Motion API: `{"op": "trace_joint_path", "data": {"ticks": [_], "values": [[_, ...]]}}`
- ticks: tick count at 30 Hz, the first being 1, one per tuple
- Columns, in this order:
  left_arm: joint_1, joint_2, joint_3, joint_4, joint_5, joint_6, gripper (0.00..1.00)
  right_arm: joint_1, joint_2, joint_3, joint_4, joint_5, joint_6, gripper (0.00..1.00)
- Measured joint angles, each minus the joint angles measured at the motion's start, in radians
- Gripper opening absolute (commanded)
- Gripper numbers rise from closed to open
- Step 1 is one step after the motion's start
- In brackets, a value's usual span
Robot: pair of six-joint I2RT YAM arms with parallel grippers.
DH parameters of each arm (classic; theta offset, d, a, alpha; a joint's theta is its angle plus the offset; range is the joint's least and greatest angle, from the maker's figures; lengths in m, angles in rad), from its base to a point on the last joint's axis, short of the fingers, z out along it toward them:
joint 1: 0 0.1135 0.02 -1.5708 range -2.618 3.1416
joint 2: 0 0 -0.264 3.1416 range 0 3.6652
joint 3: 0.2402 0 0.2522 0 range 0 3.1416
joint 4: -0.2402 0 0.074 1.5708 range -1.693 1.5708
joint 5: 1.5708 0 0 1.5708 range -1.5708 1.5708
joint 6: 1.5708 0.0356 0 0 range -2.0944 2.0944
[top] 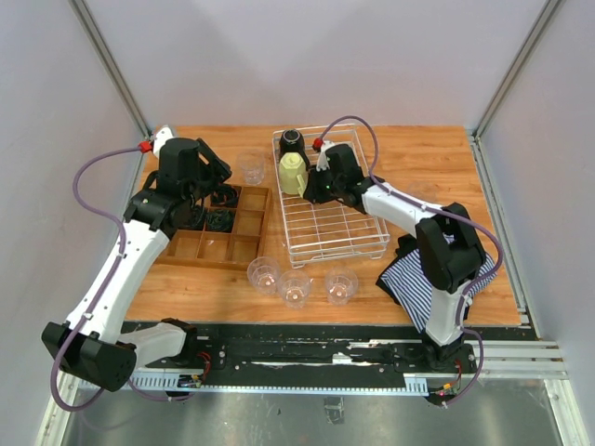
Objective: Load the cups into the dish rack
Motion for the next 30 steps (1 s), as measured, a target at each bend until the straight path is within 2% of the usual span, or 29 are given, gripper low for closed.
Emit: {"op": "trace_joint_path", "data": {"ticks": [9,30], "values": [[0.05,-0.003,0.0,-0.008,0.035,0.016,0.72,0.0,0.041,0.051,0.007,-0.008,0.029,0.19],[0.066,0.056,0.0,0.0,0.095,0.019,0.72,-0.017,0.079,0.072,-0.003,0.016,0.02,0.16]]}}
